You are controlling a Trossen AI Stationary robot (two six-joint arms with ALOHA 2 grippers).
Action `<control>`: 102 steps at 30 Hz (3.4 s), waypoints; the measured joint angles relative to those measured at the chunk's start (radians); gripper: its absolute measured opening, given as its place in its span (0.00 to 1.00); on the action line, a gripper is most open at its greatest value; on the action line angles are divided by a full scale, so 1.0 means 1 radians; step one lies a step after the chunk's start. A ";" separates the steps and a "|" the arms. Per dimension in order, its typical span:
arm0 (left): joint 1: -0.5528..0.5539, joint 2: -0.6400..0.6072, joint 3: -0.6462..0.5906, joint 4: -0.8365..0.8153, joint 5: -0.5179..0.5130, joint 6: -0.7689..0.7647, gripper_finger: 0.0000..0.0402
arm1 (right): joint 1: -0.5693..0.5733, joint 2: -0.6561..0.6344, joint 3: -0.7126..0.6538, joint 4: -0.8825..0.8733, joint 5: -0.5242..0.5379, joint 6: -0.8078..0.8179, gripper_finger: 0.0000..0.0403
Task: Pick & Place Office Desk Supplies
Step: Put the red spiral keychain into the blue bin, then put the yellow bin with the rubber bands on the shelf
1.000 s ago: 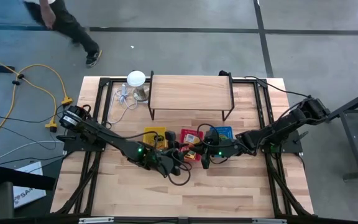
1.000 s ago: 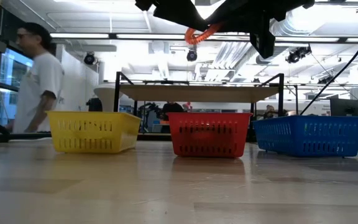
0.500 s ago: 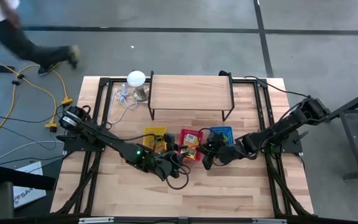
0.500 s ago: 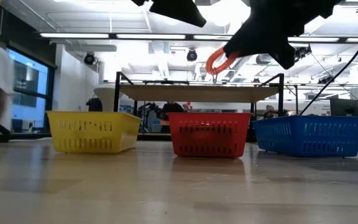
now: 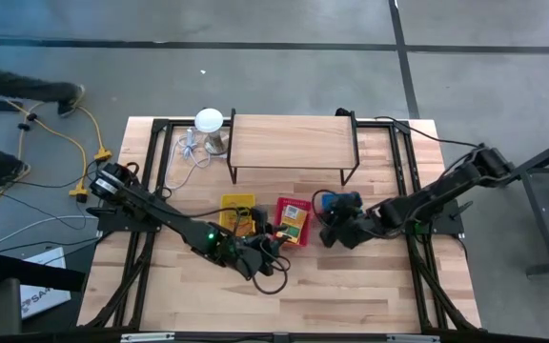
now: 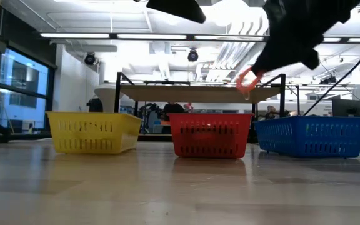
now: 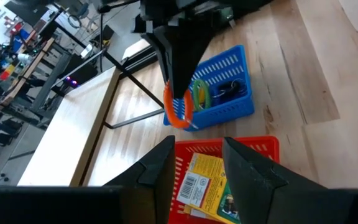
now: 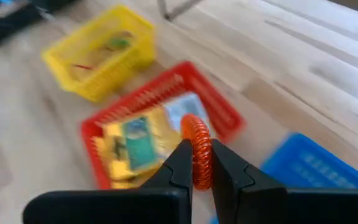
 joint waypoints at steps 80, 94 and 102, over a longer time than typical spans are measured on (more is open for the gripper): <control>0.001 0.000 0.000 0.000 0.002 -0.001 0.31 | 0.080 -0.020 0.000 -0.366 -0.166 0.360 0.36; 0.001 0.000 0.000 0.000 0.037 -0.008 0.31 | 0.069 -0.020 0.000 -0.304 -0.023 0.287 0.37; 0.001 0.000 0.000 0.000 0.037 -0.011 0.31 | 0.039 -0.065 0.000 -0.108 -0.024 0.098 0.37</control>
